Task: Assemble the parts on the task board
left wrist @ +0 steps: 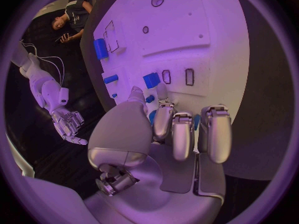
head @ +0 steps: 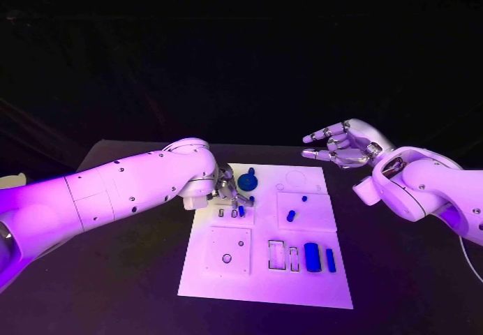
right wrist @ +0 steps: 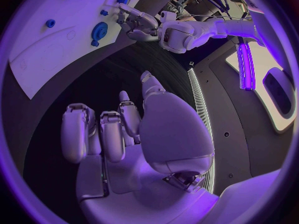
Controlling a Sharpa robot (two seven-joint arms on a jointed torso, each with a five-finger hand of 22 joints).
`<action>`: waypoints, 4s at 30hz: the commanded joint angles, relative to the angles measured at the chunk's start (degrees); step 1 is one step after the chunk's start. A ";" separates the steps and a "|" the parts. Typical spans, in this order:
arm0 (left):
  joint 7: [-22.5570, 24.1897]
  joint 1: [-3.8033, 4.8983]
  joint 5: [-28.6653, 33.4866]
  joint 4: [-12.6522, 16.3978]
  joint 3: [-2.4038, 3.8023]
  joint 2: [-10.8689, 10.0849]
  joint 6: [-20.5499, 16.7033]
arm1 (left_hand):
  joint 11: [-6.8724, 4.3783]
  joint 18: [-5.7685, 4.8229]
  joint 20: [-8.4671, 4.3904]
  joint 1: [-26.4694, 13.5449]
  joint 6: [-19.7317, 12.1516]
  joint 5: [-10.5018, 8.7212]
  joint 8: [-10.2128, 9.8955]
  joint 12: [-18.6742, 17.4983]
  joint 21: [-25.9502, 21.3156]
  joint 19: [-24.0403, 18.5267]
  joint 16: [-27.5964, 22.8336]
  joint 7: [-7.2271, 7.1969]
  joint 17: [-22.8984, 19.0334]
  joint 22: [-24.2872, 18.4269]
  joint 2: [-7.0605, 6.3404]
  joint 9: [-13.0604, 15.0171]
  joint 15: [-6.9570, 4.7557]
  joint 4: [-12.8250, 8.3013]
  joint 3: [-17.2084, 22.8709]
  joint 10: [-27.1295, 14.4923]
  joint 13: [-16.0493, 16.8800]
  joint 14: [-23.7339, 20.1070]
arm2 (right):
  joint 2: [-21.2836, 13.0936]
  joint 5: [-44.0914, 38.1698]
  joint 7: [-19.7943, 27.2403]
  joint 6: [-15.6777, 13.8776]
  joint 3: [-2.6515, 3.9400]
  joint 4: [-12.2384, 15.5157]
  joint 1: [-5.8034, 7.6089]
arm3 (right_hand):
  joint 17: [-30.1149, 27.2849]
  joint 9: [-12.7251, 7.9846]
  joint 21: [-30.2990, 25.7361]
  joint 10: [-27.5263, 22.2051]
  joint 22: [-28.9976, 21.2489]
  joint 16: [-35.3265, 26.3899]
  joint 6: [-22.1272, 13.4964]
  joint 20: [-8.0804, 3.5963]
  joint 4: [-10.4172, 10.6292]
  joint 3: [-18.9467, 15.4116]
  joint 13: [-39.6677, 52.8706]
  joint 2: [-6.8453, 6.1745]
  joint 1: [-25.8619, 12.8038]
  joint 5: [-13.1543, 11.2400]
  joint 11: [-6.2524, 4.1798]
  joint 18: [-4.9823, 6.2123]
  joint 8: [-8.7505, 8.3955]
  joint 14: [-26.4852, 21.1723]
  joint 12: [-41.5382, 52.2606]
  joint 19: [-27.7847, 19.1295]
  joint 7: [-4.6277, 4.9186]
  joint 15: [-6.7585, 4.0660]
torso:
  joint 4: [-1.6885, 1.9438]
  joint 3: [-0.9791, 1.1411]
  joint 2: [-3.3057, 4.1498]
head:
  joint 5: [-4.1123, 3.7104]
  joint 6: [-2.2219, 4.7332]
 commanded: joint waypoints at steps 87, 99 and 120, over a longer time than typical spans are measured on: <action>-1.74 -4.18 -3.98 9.18 -0.37 -6.52 -10.54 | -0.20 -0.78 -0.46 5.05 -2.94 5.99 0.04 -0.50 0.18 4.36 0.18 0.23 15.09 10.76 -10.15 9.36 -0.50 -9.27 50.49 1.08 1.06 5.82 | 1.05 -0.06 -0.03 1.92 -0.15 -1.00 -1.42 | 9.09 0.03 -0.60 -0.26 -0.25 -0.47 0.37 -0.28 0.05 -1.49 0.25 0.82 -0.47 5.58 -0.33 0.53 -0.04 4.61 -0.11 -0.20 -0.11 -0.22 | 0.67 0.43 -0.08 | 0.22 -0.93; -1.80 -4.28 -6.63 9.53 -0.37 -6.47 -11.53 | -0.20 -0.79 -0.47 5.00 -2.95 5.98 0.05 -0.49 0.20 4.38 0.18 0.24 15.09 10.80 -10.18 9.40 -0.50 -9.37 50.60 1.09 1.07 5.82 | 1.17 -0.03 0.05 2.11 -0.15 -1.02 -1.45 | 9.09 0.03 -0.60 -0.26 -0.25 -0.47 0.37 -0.28 0.05 -1.49 0.25 0.82 -0.47 5.58 -0.33 0.53 -0.04 4.61 -0.11 -0.20 -0.11 -0.22 | 0.64 0.45 -0.08 | 0.25 -0.73; -2.79 -4.27 -6.07 7.64 -0.42 -4.86 -3.84 | -0.36 -0.76 -0.53 -1.37 -1.67 5.54 -0.04 -0.41 0.09 4.34 0.18 -0.12 15.09 10.71 -9.96 9.79 -0.59 -7.16 47.88 1.30 1.20 5.82 | 1.17 -0.04 0.03 2.09 -0.16 -0.97 -1.49 | 9.09 0.03 -0.60 -0.26 -0.25 -0.47 0.37 -0.28 0.05 -1.49 0.25 0.82 -0.47 5.58 -0.33 0.53 -0.04 4.61 -0.11 -0.20 -0.11 -0.22 | 0.58 0.48 -0.01 | 0.27 -0.83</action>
